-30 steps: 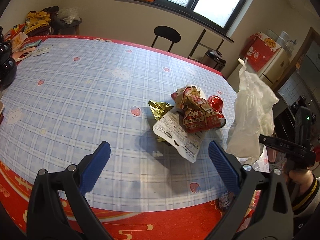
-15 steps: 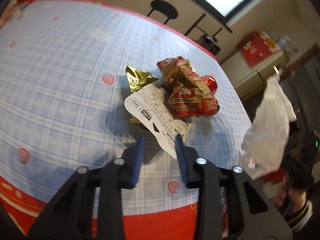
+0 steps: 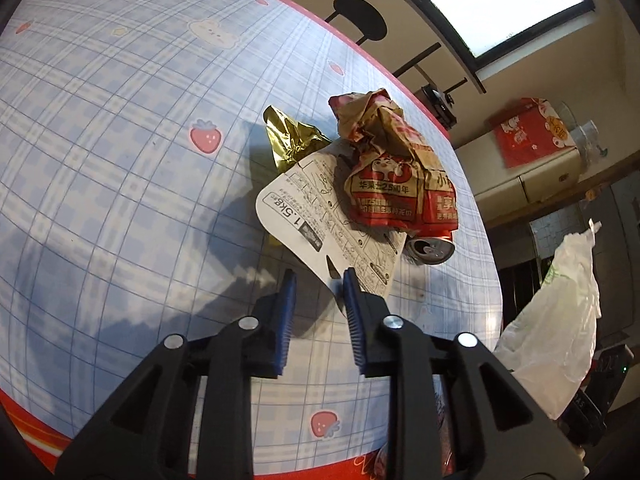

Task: Collect trash
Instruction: 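Grasp the white paper slip with the left gripper while the right gripper holds the bag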

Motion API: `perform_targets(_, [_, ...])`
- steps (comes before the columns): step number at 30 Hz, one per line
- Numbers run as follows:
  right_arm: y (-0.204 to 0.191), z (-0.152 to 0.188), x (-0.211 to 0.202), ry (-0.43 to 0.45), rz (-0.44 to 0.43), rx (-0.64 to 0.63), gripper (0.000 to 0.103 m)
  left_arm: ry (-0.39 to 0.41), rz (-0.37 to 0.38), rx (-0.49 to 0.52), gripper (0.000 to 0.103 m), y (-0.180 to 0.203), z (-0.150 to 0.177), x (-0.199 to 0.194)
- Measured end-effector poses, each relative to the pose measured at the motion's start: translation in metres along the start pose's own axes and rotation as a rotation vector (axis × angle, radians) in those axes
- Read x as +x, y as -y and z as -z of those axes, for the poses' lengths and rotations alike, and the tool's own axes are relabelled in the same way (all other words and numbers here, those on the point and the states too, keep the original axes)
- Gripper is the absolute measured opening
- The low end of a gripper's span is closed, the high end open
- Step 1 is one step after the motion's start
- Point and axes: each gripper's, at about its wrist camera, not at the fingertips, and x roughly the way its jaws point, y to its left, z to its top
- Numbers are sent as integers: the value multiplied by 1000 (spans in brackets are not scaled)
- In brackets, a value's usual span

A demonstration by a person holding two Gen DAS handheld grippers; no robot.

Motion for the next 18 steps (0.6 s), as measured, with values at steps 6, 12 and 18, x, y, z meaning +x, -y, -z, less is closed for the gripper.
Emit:
perform_targets(6, [2,2,1,-11,16,10,33,-11,44,-24,30,2,-4,21])
perform_targets(12, [1,-1,-1,-3,10,11,33,-3,55,-6,9,10,-8,21])
perform_targets(18, [-9,-10,-7,38,-36,0,33,137,-19,228,6,43,-7,-42])
